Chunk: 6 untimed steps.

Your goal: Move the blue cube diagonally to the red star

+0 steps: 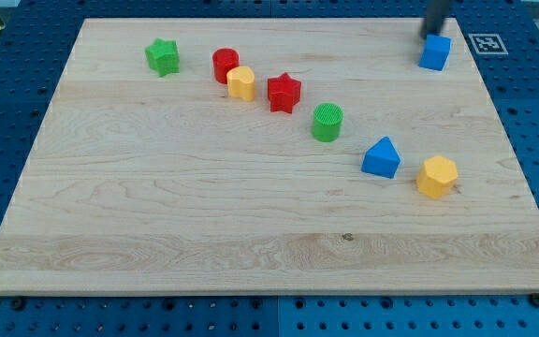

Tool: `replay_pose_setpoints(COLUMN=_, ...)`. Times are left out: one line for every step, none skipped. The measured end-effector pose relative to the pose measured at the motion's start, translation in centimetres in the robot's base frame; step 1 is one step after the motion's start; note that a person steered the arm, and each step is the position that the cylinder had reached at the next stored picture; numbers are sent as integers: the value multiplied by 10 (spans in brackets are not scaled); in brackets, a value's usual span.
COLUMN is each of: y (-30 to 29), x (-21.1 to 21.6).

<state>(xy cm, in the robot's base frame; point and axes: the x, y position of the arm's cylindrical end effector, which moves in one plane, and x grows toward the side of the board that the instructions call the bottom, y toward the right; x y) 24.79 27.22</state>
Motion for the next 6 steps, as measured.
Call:
replay_pose_setpoints(y=32, x=35)
replay_pose_setpoints(y=1, x=39)
replay_pose_setpoints(y=-86, x=38)
replay_pose_setpoints(y=-152, x=37)
replay_pose_setpoints(y=-150, x=37)
replay_pose_setpoints(y=-114, x=37)
